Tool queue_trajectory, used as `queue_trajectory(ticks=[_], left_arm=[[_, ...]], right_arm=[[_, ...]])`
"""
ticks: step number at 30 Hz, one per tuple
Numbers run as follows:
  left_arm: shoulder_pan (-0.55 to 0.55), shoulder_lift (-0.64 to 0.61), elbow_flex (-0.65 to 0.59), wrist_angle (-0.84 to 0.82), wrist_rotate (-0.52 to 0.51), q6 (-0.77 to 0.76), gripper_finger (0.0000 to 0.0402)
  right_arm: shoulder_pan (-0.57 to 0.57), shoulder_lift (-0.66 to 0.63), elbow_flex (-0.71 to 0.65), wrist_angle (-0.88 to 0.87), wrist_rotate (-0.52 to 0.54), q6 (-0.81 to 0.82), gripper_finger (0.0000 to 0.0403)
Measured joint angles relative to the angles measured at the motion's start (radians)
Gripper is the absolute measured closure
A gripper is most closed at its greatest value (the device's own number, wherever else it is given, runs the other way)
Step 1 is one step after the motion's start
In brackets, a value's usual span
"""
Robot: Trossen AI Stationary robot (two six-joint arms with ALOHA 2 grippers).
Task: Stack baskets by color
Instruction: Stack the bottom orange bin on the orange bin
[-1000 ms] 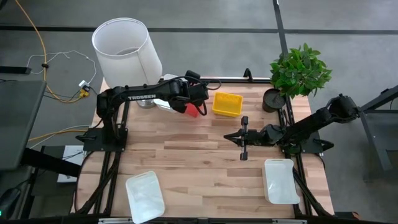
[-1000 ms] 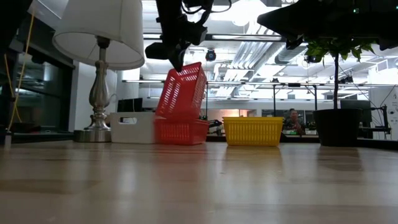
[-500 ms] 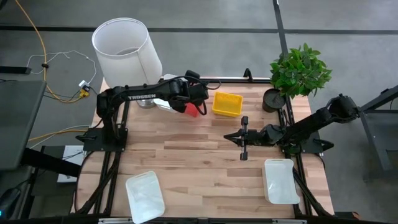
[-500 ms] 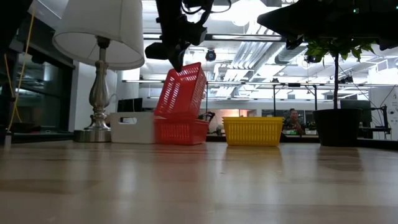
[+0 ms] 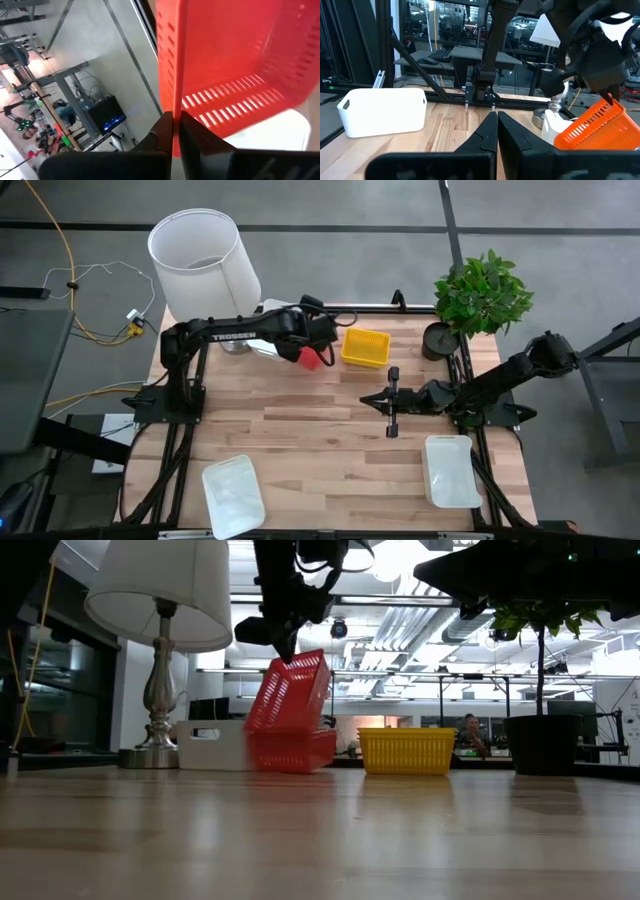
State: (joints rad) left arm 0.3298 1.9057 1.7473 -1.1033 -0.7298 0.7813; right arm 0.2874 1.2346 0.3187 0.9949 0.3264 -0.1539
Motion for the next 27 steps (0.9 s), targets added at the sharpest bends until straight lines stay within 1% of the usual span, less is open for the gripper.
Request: queue_trajectory(ticks=[9, 16, 20, 27], left_arm=[[0.0, 0.003, 0.0, 0.017, -0.024, 0.012, 0.0401], [-0.01, 0.003, 0.0, 0.017, -0.018, 0.041, 0.0396], [-0.018, 0.003, 0.0, 0.018, -0.014, 0.065, 0.0376], [-0.018, 0.003, 0.001, 0.06, -0.014, 0.068, 0.0323]], right_arm=[[0.0, 0.0, 0.0, -0.004, 0.0, -0.002, 0.0403], [0.0, 0.0, 0.0, -0.004, 0.0, -0.001, 0.0403], [0.0, 0.0, 0.0, -0.004, 0.0, -0.002, 0.0403], [0.0, 0.0, 0.0, -0.004, 0.0, -0.002, 0.0403]])
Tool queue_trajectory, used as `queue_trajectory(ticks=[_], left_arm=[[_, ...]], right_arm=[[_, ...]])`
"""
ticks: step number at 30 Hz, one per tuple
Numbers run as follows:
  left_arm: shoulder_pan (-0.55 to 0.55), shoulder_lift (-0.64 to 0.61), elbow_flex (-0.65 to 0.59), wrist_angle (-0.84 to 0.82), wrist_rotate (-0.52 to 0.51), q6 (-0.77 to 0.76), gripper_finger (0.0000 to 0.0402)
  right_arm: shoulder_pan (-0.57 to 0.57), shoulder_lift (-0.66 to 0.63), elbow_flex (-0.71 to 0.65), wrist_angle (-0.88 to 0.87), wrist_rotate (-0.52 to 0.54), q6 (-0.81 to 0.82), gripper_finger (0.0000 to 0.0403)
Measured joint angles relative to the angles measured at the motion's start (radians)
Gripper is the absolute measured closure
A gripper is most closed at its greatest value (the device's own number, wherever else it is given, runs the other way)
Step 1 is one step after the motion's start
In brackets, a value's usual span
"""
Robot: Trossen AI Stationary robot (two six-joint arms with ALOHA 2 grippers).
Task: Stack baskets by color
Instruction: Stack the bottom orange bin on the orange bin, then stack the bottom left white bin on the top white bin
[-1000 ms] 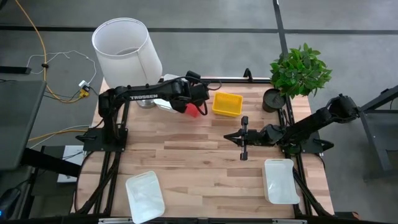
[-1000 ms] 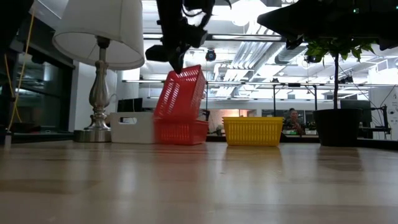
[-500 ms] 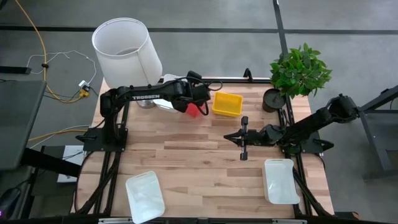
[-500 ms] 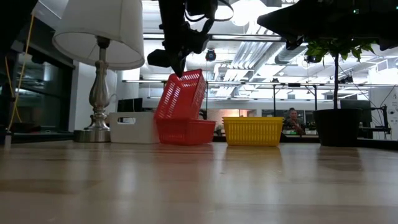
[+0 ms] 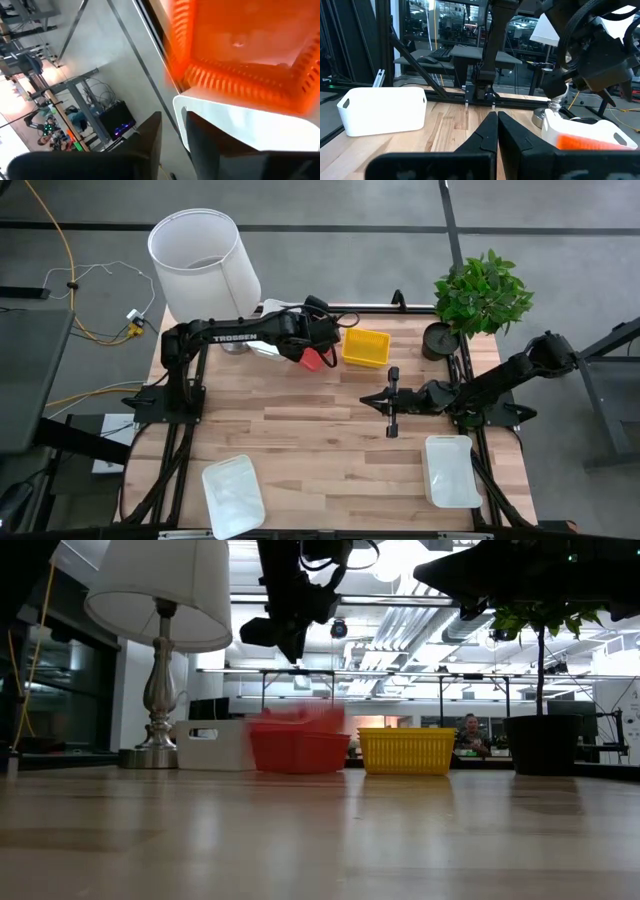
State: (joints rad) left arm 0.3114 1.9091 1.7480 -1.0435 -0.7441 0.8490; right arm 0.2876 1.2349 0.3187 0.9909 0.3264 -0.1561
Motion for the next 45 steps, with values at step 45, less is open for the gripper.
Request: queue_trajectory(ticks=[45], left_arm=[[-0.105, -0.1, 0.067, 0.23, 0.561, -0.569, 0.0298]], right_arm=[[0.0, 0.0, 0.0, -0.007, 0.0, 0.002, 0.0403]])
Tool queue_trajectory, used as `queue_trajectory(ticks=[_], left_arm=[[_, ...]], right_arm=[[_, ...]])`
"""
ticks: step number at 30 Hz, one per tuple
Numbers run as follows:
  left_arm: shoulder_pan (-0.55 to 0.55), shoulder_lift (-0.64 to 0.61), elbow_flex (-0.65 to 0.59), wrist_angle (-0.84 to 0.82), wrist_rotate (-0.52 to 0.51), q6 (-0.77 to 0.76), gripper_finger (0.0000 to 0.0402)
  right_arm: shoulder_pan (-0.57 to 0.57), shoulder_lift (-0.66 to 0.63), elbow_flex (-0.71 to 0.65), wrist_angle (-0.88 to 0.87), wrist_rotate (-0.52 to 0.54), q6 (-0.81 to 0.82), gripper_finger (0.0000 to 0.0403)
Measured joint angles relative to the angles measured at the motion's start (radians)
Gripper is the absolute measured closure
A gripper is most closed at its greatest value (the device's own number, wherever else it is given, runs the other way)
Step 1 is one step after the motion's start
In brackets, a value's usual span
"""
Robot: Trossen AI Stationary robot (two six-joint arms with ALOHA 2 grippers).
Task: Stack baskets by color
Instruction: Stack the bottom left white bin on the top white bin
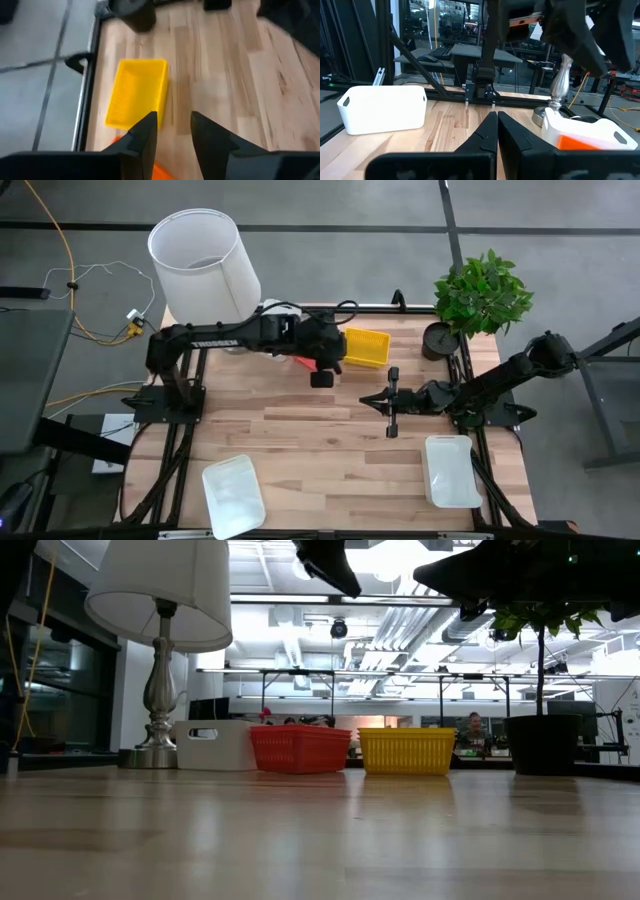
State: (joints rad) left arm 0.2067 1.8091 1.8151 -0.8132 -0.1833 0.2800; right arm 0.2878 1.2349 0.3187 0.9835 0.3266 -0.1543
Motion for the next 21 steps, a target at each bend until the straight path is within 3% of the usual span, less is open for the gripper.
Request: queue_trajectory(ticks=[6, 15, 21], left_arm=[[-0.01, -0.144, -0.234, 0.203, 0.011, -0.019, 0.0326], [-0.052, -0.447, -0.767, 0.676, 0.016, -0.06, 0.0394], [-0.104, -0.588, -1.091, 0.98, -0.019, -0.097, 0.04]], right_arm=[[0.0, 0.0, 0.0, 0.0, -0.001, 0.0, 0.0403], [0.0, 0.0, 0.0, 0.007, -0.003, 0.0, 0.0403], [0.0, 0.0, 0.0, 0.012, -0.003, 0.023, 0.0403]])
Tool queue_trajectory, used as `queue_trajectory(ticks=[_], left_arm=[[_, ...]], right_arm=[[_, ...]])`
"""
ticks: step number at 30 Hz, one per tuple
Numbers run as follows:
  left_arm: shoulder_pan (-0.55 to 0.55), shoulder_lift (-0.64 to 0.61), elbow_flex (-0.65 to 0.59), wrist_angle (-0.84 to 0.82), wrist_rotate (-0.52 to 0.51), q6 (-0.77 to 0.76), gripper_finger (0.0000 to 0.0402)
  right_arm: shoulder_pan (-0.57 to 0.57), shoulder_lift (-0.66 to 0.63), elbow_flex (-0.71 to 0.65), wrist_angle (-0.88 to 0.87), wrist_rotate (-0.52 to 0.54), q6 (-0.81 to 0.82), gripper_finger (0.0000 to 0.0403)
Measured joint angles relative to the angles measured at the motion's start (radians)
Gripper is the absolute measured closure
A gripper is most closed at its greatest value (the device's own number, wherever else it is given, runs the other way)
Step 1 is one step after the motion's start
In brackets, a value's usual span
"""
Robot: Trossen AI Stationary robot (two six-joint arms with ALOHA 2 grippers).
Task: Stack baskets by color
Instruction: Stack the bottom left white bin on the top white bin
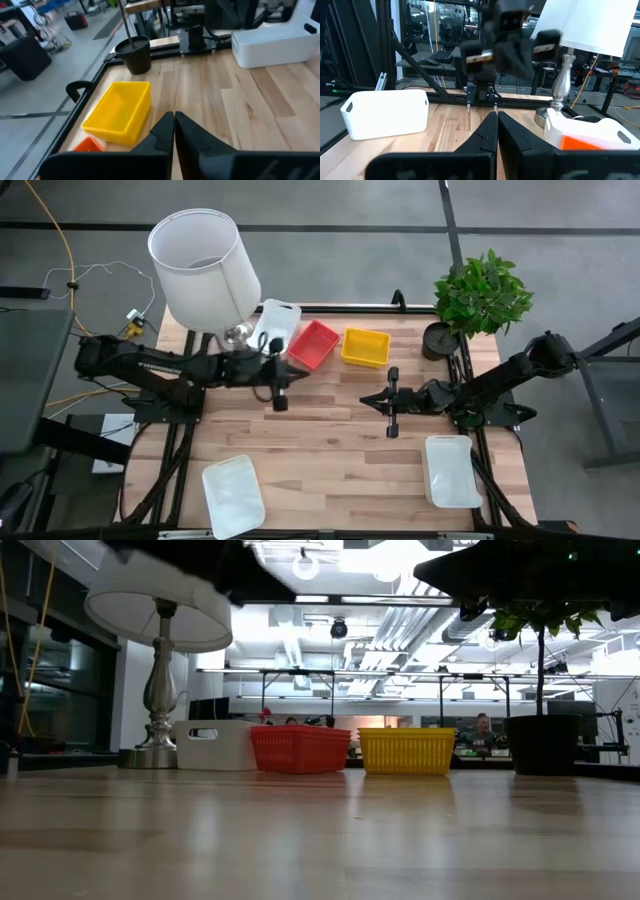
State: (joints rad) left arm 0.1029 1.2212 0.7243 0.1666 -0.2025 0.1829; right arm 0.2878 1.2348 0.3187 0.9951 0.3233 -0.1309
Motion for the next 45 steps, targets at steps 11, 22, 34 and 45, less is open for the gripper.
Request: queue_trajectory(ticks=[11, 22, 34, 45], left_arm=[[-0.134, -0.104, -0.358, 0.416, -0.248, -0.177, 0.0401], [-0.254, -0.104, -0.387, 0.422, -0.288, -0.133, 0.0401], [-0.385, -0.104, -0.285, 0.204, -0.408, 0.001, 0.0326], [-0.526, -0.104, -0.077, -0.222, -0.382, -0.221, 0.0191]], right_arm=[[0.0, 0.0, 0.0, 0.002, 0.0, 0.026, 0.0403], [0.0, 0.003, 0.0, 0.003, 0.002, 0.027, 0.0403], [0.0, 0.003, 0.0, 0.003, 0.002, 0.038, 0.0403], [0.0, 0.003, 0.0, 0.003, 0.003, 0.038, 0.0403]])
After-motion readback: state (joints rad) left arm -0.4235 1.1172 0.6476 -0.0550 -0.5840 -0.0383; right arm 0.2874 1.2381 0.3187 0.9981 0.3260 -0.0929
